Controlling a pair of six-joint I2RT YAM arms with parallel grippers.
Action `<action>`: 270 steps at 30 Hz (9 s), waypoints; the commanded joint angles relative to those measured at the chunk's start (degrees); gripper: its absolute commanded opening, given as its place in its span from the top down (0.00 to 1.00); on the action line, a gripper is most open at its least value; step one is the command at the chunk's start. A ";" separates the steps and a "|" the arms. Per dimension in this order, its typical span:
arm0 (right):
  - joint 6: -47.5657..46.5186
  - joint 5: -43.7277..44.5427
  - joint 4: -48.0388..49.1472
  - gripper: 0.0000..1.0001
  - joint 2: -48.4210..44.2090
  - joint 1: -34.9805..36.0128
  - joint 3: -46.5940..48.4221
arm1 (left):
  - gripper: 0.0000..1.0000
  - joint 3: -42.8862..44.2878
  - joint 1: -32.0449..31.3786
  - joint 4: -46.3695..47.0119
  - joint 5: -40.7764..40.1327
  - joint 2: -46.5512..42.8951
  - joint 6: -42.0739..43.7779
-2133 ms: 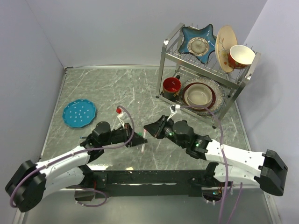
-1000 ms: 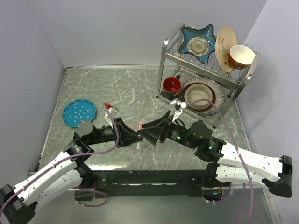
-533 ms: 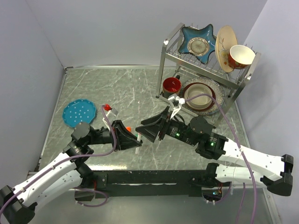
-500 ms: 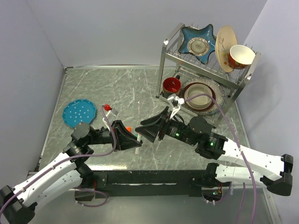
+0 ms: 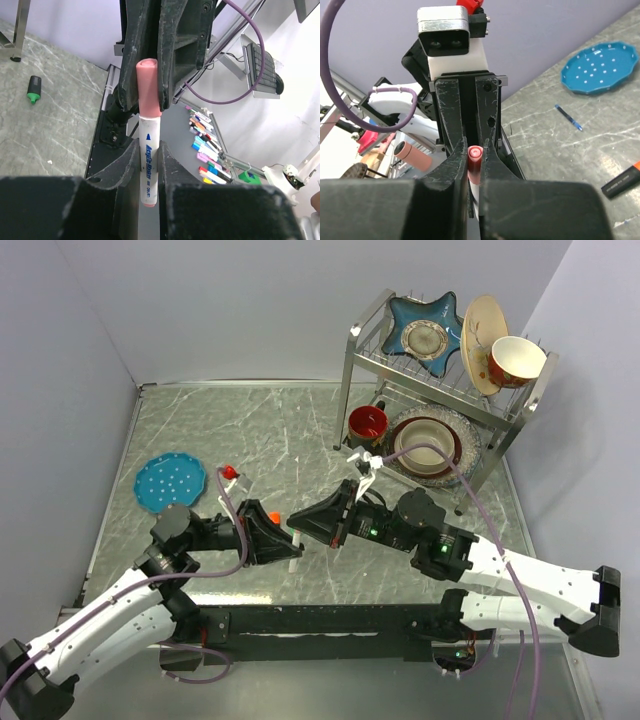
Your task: Insert the pens into the pen caps
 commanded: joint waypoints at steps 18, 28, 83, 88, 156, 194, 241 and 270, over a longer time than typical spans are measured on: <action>2.33 -15.32 2.25 1.00 -5.22 2.62 -13.42 | 0.99 5.04 5.11 23.25 2.44 11.06 -8.27; 10.60 -12.26 5.95 1.00 -3.90 6.91 -15.89 | 0.99 7.41 5.99 25.84 1.04 15.71 -8.82; 4.98 -4.06 -1.35 1.00 11.74 20.64 -6.83 | 0.99 11.36 18.38 13.98 0.15 19.32 -9.88; 5.15 -5.48 -3.19 1.00 10.51 20.46 -7.36 | 0.99 12.25 21.37 14.21 1.64 19.23 -10.56; 2.96 31.08 -21.74 0.18 -24.91 3.76 -13.78 | 0.87 20.86 14.78 -54.50 -43.35 51.31 12.72; -55.03 23.70 -51.79 0.23 23.27 -17.06 14.36 | 0.01 11.55 15.22 -44.39 -44.14 -4.92 12.19; -83.18 13.15 -50.83 0.48 30.11 -41.94 -4.20 | 0.01 12.69 10.65 -45.97 -47.74 -11.70 13.42; -70.27 19.65 -46.09 0.63 33.18 -42.55 3.62 | 0.01 12.77 9.95 -46.41 -49.15 -14.43 12.98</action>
